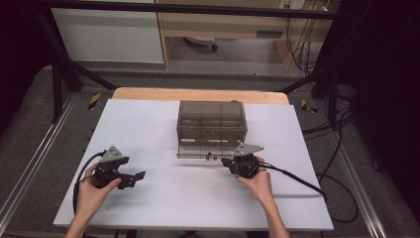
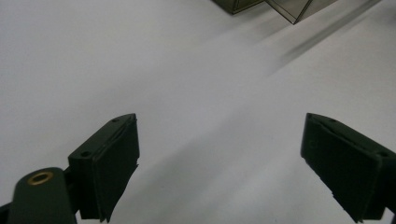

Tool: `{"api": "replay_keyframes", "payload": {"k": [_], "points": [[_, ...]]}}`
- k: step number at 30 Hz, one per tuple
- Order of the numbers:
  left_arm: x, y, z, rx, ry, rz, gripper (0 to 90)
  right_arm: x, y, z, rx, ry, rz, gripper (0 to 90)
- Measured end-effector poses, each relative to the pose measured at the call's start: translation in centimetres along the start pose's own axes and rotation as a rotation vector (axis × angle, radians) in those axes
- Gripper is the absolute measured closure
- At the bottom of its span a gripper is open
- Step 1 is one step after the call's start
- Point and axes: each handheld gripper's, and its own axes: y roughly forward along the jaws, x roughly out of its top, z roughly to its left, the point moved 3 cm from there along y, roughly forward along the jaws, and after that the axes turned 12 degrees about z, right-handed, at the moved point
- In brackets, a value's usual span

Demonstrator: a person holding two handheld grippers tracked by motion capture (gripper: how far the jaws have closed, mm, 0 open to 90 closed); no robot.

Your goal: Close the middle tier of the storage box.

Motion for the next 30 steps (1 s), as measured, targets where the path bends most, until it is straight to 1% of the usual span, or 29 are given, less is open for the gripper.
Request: {"api": "replay_keyframes", "payload": {"k": [10,30], "points": [[-0.04,-0.10,0.07,0.003,0.002,0.000,11.1,0.07,0.38,-0.18,-0.008,-0.014,-0.005,90.0],[-0.09,0.01,0.02,0.003,0.003,0.004,11.1,0.25,0.52,-0.40,-0.014,-0.018,-0.017,90.0]]}}
